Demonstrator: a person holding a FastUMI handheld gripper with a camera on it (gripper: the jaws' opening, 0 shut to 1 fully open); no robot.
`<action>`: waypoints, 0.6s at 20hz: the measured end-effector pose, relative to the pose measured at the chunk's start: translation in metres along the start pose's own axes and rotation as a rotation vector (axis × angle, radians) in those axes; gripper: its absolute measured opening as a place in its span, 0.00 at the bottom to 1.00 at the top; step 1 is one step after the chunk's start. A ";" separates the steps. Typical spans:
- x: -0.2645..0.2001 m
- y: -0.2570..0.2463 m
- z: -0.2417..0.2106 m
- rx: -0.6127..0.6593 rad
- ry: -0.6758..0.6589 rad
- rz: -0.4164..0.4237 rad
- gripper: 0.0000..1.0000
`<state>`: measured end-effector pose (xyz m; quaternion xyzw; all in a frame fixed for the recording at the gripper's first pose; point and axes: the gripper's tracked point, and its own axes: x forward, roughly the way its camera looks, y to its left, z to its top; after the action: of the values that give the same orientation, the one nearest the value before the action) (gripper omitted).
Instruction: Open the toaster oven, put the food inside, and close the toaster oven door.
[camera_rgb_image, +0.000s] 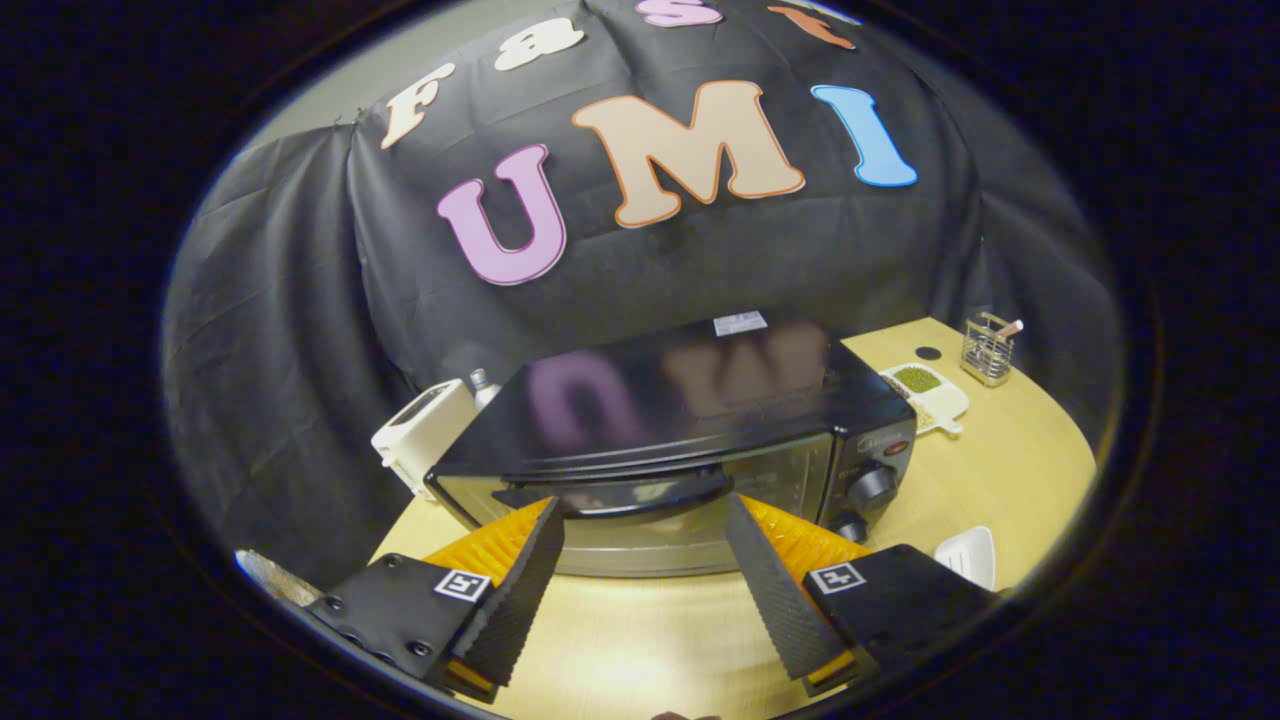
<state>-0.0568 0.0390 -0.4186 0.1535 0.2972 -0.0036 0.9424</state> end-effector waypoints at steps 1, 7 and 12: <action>-0.002 -0.004 0.003 -0.014 -0.009 -0.002 0.99; -0.038 -0.012 0.068 -0.070 -0.120 -0.002 0.99; -0.088 -0.004 0.183 -0.156 -0.301 0.011 0.99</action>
<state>-0.0275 -0.0252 -0.2286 0.0793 0.1515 0.0017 0.9853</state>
